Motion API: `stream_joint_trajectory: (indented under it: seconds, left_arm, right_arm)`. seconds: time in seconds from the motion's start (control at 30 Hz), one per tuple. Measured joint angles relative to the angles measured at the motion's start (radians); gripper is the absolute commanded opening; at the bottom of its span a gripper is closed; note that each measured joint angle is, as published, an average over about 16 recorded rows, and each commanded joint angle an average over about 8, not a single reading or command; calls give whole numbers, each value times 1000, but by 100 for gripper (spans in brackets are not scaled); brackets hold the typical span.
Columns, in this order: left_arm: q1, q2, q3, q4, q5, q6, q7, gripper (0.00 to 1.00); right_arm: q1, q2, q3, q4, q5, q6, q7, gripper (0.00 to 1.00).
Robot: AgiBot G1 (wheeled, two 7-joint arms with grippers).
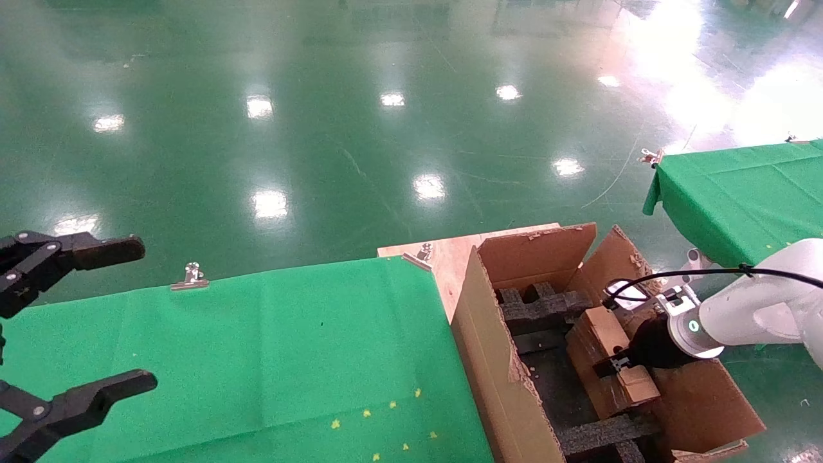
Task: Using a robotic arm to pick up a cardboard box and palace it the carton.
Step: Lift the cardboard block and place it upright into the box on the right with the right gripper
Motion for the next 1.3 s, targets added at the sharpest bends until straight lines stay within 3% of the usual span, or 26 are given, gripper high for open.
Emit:
stream_joint_trajectory:
  seconds: [0.07,0.93,1.3]
  left_arm:
    - [0,0,0,0,0,0,0,100]
    - [0,0,0,0,0,0,0,100]
    - [0,0,0,0,0,0,0,100]
  right_arm:
    - [-1,-2,0,-1,0,-1,-2,100]
    - [42,8,-2,5,-4,-21,-20,100]
    - [120,26,-2,21,-7,-36,-47,100]
